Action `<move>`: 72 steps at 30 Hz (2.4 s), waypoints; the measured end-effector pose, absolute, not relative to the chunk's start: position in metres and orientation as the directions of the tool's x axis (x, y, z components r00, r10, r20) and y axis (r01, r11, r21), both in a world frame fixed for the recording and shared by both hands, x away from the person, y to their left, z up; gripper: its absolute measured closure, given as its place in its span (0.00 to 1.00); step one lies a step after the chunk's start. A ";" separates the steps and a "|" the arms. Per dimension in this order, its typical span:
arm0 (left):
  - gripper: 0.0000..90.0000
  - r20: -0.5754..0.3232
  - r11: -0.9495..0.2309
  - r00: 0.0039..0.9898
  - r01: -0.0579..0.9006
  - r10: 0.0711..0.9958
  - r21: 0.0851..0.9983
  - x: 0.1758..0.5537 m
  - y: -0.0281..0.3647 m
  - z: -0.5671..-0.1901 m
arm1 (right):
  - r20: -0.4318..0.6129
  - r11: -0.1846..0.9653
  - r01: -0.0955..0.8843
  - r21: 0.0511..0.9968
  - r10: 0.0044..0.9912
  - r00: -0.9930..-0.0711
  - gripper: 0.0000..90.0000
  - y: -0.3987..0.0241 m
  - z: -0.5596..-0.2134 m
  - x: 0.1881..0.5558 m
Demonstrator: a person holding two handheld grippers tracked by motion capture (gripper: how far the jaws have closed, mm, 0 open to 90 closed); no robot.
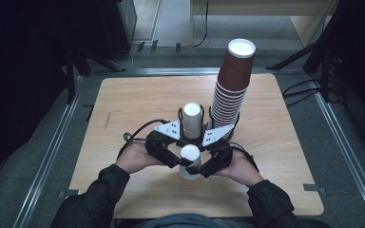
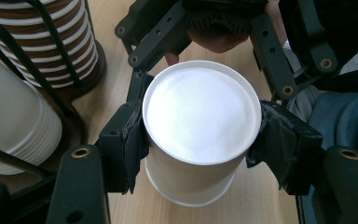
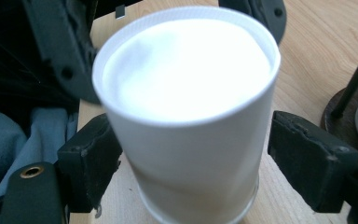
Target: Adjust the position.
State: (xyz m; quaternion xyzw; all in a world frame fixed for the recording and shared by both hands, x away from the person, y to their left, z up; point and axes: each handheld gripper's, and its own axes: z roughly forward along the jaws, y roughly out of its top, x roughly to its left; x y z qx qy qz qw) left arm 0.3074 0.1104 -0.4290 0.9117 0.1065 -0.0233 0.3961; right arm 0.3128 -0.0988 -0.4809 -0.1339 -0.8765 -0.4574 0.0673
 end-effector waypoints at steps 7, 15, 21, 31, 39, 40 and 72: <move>0.40 -0.126 -0.675 0.976 0.214 0.178 0.706 0.306 0.106 -0.432 | 0.218 0.569 0.271 0.777 0.161 -0.963 0.30 -0.098 -0.483 0.311; 0.36 -0.197 -0.651 0.958 0.286 0.208 0.703 0.311 0.110 -0.433 | 0.201 0.570 0.257 0.781 0.160 -0.966 0.33 -0.098 -0.482 0.310; 0.16 -0.253 -0.618 0.933 0.360 0.257 0.699 0.316 0.118 -0.433 | 0.207 0.555 0.274 0.786 0.182 -0.961 0.33 -0.105 -0.481 0.313; 0.12 -0.217 -0.617 0.926 0.369 0.309 0.695 0.312 0.138 -0.442 | 0.200 0.482 0.281 0.830 0.213 -0.956 0.33 -0.119 -0.478 0.316; 0.12 -0.234 -0.634 0.920 0.386 0.313 0.671 0.311 0.135 -0.452 | 0.207 0.416 0.280 0.865 0.212 -0.955 0.33 -0.124 -0.473 0.315; 0.12 -0.234 -0.634 0.920 0.386 0.313 0.671 0.311 0.135 -0.452 | 0.207 0.416 0.280 0.865 0.212 -0.955 0.33 -0.124 -0.473 0.315; 0.14 -0.273 -0.629 0.926 0.378 0.261 0.679 0.308 0.108 -0.468 | 0.265 0.225 0.296 0.928 0.160 -0.951 0.33 -0.114 -0.470 0.307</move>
